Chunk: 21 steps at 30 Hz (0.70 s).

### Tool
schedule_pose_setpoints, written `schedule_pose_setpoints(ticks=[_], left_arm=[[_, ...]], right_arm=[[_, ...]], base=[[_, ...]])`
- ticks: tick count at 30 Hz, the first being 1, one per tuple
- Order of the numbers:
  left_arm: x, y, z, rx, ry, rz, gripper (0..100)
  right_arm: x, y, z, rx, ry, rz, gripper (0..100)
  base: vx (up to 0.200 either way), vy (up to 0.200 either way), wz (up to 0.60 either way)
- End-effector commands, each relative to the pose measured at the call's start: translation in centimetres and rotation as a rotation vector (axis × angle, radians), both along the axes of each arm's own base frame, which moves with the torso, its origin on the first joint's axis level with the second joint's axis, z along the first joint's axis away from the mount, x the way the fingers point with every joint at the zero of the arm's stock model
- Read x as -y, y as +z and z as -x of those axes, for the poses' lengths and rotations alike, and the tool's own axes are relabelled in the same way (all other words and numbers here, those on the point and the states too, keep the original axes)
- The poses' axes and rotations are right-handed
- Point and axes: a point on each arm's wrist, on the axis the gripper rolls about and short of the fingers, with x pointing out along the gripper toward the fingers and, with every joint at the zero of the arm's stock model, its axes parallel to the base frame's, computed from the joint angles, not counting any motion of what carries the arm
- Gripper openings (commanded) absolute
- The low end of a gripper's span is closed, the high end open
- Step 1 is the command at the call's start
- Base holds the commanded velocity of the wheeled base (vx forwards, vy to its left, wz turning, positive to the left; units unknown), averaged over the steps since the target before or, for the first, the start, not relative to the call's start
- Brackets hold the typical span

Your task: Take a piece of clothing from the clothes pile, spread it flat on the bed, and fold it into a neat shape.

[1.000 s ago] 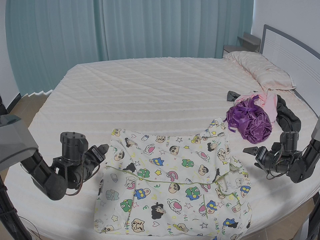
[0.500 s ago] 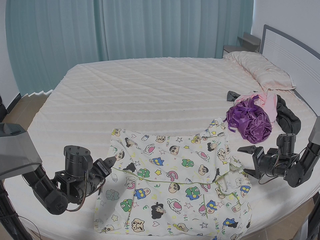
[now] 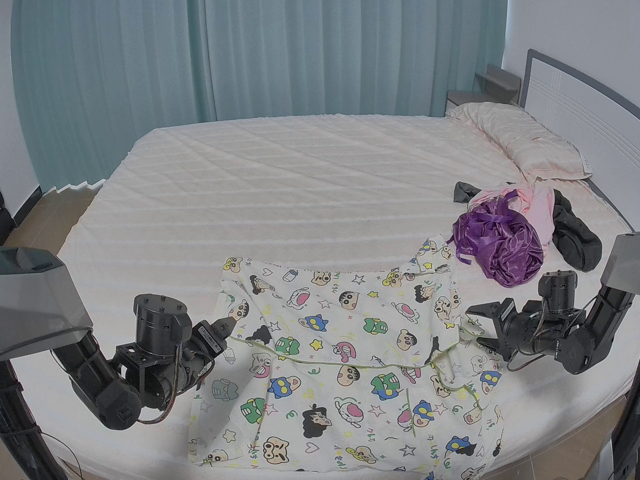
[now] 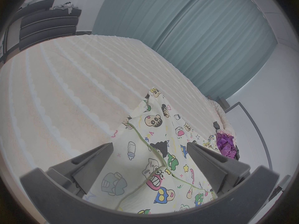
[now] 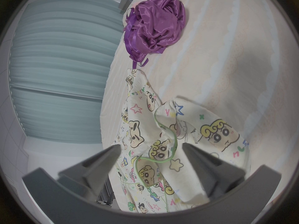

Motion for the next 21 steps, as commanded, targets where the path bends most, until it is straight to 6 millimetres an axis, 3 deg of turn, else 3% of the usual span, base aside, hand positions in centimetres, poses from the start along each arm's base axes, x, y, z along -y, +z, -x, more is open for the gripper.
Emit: schedule_pose_setpoints(ticks=[1,7,13,21], left_arm=[[-0.1,-0.2,-0.3,-0.003,0.008,-0.003,100],[-0.1,-0.2,-0.2,-0.003,0.010,-0.003,100],[-0.2,-0.1,-0.3,-0.001,0.011,-0.001,100],[-0.1,-0.2,-0.3,-0.004,0.012,-0.001,100]], right_arm=[[-0.2,-1.0,-0.1,-0.032,0.006,0.014,0],[-0.4,-0.3,-0.3,0.000,-0.017,0.037,0],[-0.2,2.3,-1.3,0.086,-0.025,0.033,0],[-0.1,4.9,-6.8,-0.023,-0.063,0.101,0]], base=[[0.000,0.000,0.00],[0.000,0.000,0.00],[0.000,0.000,0.00],[0.000,0.000,0.00]])
